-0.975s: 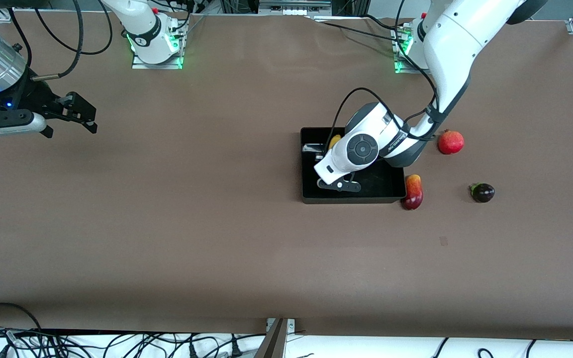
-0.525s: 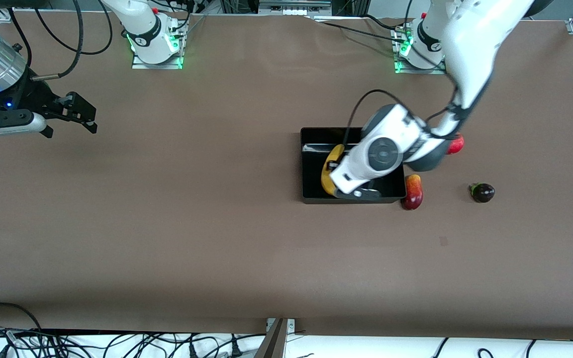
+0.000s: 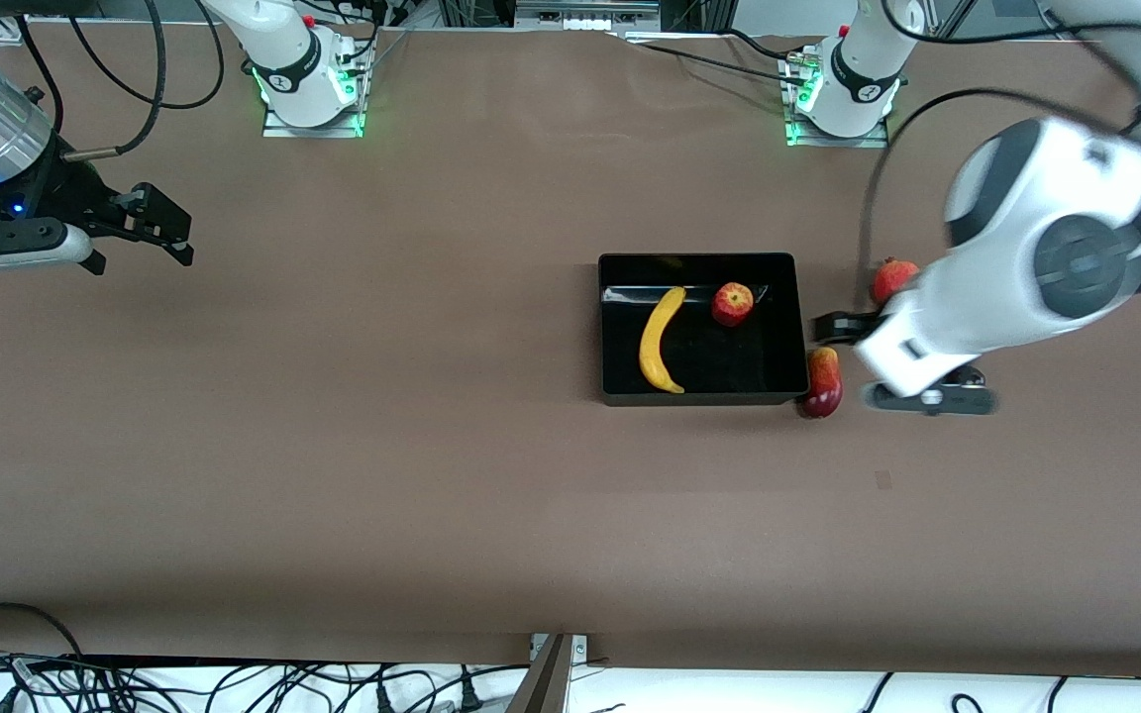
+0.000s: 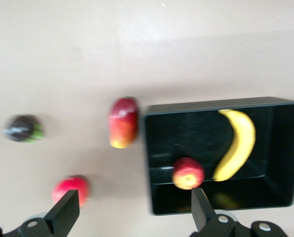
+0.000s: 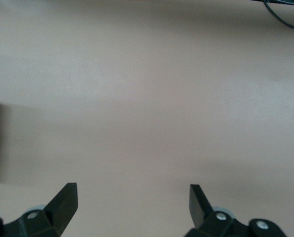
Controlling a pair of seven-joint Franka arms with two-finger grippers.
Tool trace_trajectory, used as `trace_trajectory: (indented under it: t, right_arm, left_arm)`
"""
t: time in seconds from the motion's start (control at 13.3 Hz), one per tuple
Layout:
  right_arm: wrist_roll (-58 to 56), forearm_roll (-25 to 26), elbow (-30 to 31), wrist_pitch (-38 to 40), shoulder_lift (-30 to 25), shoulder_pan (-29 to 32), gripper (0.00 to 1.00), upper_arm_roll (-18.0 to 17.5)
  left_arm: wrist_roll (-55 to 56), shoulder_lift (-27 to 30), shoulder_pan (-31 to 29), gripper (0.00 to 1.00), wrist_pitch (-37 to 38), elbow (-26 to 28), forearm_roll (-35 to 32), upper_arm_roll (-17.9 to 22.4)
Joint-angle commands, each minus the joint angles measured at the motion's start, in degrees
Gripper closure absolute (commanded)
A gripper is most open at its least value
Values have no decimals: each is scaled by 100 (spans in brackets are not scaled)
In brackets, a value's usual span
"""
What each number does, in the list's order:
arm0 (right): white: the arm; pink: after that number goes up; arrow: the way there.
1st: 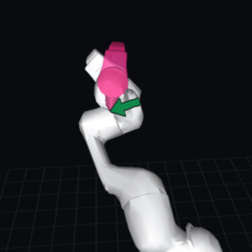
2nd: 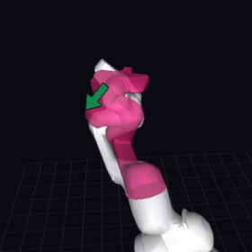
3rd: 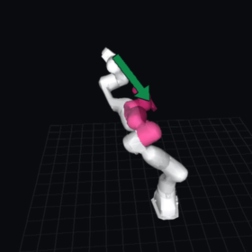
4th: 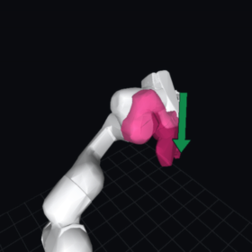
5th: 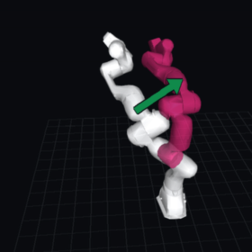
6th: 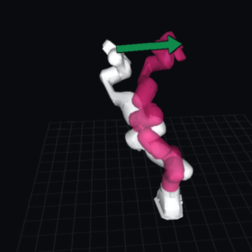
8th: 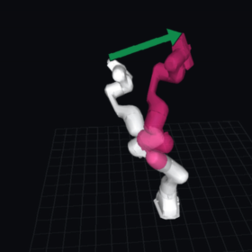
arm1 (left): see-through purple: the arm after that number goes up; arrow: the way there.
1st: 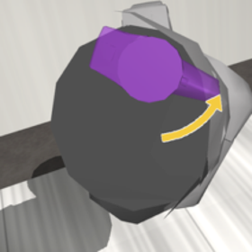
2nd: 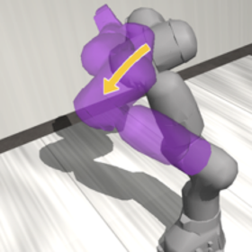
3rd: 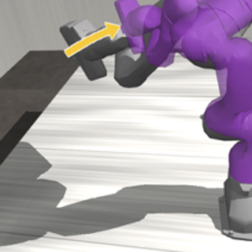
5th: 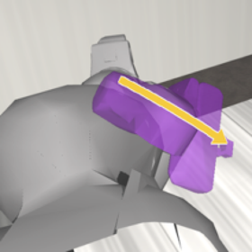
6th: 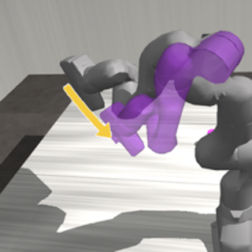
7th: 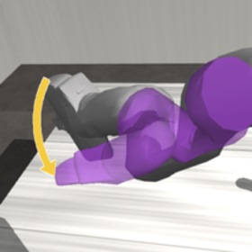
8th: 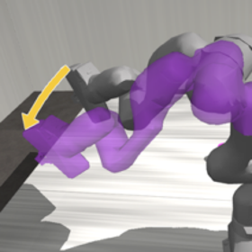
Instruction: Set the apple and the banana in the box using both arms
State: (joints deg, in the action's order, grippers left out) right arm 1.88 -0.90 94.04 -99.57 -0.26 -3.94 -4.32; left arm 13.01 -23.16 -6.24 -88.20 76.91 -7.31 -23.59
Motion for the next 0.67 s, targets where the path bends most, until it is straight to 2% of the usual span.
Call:
trace_trajectory:
  t: [0.0, 0.22, 0.38, 0.6]
  right_arm:
    - [41, 81, -26, -9, 0, 69, 0, -77]
    - [41, 81, -26, -18, -9, 69, 0, -77]
    - [41, 81, -26, -18, 0, 69, 0, -77]
    - [41, 81, -26, -18, 0, 69, 0, -77]
  left_arm:
    - [-756, 1170, 544, 0, 84, 787, 500, 1152]
    - [-766, 2120, 1053, 0, -284, 1675, 529, 2197]
    - [-835, 2369, 1046, 0, -531, 1994, 546, 2323]
    - [-888, 2387, 1028, 0, -549, 2030, 572, 2323]
